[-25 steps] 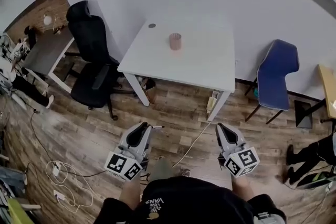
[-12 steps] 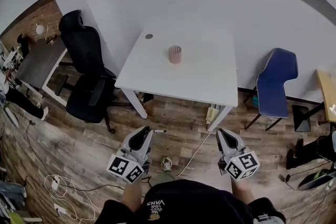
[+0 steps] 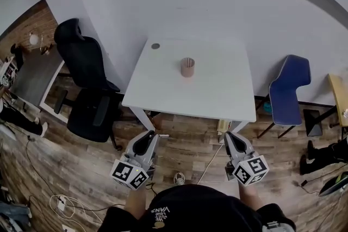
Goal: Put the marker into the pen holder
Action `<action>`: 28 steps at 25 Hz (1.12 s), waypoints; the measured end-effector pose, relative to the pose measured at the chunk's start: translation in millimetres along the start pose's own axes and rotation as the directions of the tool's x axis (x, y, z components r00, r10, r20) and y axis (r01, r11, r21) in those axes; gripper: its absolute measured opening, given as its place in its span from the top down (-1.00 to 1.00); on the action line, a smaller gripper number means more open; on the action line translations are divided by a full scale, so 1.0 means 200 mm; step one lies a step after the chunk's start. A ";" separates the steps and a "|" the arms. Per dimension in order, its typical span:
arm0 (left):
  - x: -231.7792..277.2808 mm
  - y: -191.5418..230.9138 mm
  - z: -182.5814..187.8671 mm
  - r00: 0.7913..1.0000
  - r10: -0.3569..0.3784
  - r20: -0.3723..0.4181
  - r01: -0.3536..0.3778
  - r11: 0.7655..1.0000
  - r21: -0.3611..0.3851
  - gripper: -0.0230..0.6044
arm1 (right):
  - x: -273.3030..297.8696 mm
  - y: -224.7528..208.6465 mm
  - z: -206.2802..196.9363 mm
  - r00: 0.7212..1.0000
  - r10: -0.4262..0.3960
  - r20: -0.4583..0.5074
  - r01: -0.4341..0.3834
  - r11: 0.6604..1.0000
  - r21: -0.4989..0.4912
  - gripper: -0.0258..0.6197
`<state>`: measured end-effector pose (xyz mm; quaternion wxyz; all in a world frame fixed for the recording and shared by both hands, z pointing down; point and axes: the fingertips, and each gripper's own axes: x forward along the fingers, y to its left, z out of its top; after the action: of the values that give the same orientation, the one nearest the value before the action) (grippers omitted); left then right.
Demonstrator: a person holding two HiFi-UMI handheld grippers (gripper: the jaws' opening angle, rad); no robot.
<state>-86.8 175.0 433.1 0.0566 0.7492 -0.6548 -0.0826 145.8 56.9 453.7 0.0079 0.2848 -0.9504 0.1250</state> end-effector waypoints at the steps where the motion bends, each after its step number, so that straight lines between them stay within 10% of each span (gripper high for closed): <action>1: 0.01 0.04 0.01 1.000 -0.006 0.000 0.006 1.000 0.000 0.55 | 0.04 0.01 0.00 1.000 -0.006 0.002 0.006 1.000 0.000 0.91; 28: 0.58 0.46 -0.02 0.999 0.009 -0.036 -0.010 1.000 -0.021 0.55 | 0.66 -0.34 0.06 0.999 0.003 -0.051 -0.002 1.000 0.023 0.91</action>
<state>-160.6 47.1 448.4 0.0768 0.7467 -0.6564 -0.0757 72.1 -72.8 468.6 0.0289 0.2802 -0.9488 0.1430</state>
